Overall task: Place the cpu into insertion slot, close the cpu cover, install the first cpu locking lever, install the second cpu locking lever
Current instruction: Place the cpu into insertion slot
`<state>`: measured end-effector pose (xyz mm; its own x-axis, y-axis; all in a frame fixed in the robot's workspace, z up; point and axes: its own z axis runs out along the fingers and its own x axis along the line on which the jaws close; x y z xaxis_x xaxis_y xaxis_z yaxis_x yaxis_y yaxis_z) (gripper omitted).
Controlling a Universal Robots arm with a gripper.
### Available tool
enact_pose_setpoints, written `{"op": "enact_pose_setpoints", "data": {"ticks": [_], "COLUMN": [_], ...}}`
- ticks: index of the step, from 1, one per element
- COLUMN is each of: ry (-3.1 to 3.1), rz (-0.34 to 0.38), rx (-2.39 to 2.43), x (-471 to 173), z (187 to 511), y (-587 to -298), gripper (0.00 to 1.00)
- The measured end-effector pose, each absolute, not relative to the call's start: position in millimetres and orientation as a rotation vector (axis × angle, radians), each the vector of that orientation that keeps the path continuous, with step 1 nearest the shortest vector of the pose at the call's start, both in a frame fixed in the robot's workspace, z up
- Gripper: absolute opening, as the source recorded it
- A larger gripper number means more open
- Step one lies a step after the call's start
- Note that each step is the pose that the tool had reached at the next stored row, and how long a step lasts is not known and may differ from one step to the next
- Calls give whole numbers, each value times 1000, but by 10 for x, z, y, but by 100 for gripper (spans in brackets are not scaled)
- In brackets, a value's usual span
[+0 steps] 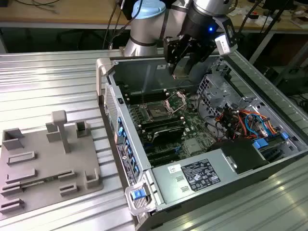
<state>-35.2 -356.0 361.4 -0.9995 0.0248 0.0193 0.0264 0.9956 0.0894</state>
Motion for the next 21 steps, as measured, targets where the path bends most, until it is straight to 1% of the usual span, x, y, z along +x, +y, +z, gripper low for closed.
{"op": "enact_pose_setpoints", "data": {"ticks": [14,21], "ry": [-3120,-3120], "rz": [-140,-141], "rx": [-43,-124], "x": [-352,-352], "z": [3615,3614], "y": [-3560,-3560], "gripper": [55,55]}}
